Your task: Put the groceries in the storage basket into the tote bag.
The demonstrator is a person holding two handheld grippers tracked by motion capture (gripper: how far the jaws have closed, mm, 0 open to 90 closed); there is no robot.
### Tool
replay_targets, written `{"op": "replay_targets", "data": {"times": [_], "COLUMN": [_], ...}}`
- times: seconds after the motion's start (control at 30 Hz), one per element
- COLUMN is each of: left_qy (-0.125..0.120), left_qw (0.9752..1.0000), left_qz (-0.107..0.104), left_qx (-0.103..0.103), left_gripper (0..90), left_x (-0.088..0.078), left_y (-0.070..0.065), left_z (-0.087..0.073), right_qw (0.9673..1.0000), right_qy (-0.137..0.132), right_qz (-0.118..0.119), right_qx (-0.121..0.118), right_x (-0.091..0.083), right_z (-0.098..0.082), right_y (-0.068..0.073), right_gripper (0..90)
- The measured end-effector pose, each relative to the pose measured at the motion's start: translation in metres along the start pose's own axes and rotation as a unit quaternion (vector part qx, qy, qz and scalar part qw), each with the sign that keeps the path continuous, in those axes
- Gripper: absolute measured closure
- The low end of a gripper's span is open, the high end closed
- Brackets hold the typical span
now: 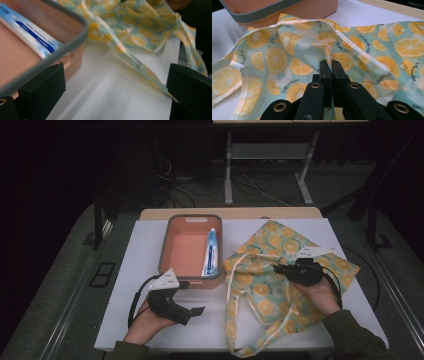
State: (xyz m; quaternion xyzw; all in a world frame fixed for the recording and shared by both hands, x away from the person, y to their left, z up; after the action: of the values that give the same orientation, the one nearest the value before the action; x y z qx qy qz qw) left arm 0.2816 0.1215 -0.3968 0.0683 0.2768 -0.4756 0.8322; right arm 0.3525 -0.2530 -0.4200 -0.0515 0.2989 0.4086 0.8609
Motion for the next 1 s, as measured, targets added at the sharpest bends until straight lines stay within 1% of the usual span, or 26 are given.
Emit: {"op": "replay_targets", "data": {"times": [0.07, 0.17, 0.23, 0.27, 0.37, 0.5, 0.6, 0.7, 0.83, 0.93, 1.0], "left_qy": [-0.006, -0.016, -0.020, -0.021, -0.023, -0.019, -0.014, -0.014, -0.014, -0.012, -0.004], "left_qw": [1.0000, 0.9997, 0.9995, 0.9994, 0.9989, 0.9982, 0.9976, 0.9970, 0.9956, 0.9950, 0.9943], "left_qz": [0.005, 0.017, 0.024, 0.028, 0.041, 0.056, 0.067, 0.076, 0.091, 0.097, 0.103], "left_qx": [0.002, -0.004, -0.004, -0.008, -0.008, -0.010, -0.009, -0.006, -0.014, -0.020, -0.025], "left_gripper": [0.9, 1.0, 1.4, 1.7, 2.4, 4.0, 5.6, 8.0, 11.4, 13.3, 13.7], "left_x": [-0.001, -0.002, -0.001, 0.000, 0.004, 0.013, 0.020, 0.027, 0.037, 0.047, 0.055], "left_y": [0.005, 0.014, 0.020, 0.022, 0.028, 0.038, 0.046, 0.054, 0.068, 0.079, 0.086], "left_z": [0.008, 0.019, 0.025, 0.028, 0.035, 0.047, 0.059, 0.071, 0.083, 0.089, 0.091], "right_qw": [1.0000, 1.0000, 1.0000, 1.0000, 1.0000, 1.0000, 1.0000, 1.0000, 1.0000, 1.0000, 1.0000], "right_qy": [0.000, 0.001, -0.001, -0.001, 0.000, -0.001, 0.000, -0.001, -0.003, -0.003, -0.003], "right_qz": [0.001, 0.002, 0.001, 0.002, 0.002, 0.003, 0.002, 0.002, 0.001, 0.001, 0.001], "right_qx": [0.000, -0.001, 0.001, 0.001, -0.002, -0.002, -0.003, -0.003, -0.002, -0.003, -0.002], "right_x": [0.000, 0.000, 0.000, 0.000, -0.001, -0.001, -0.001, -0.002, -0.003, -0.003, -0.003], "right_z": [0.000, 0.000, 0.000, 0.000, -0.001, -0.001, -0.002, -0.001, -0.001, -0.001, -0.001], "right_y": [0.000, 0.000, 0.000, 0.000, 0.000, 0.001, 0.001, 0.000, 0.000, 0.000, 0.000], "right_gripper": [88.7, 88.7, 88.7, 88.7, 88.7, 88.6, 88.6, 88.7, 88.7, 88.7, 88.7]}}
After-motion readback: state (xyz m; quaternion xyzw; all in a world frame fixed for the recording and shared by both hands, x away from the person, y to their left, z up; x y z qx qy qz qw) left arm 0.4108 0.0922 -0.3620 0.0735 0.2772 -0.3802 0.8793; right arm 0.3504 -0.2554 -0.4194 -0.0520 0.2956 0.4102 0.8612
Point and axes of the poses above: each handheld gripper's, and its own axes: x roughly forward along the jaws, z roughly out of its top, y roughly to its left, the point moved 3 cm from there along x, roughly forward along the jaws, and after that the axes turned 3 degrees about z, right-handed, at the moved point
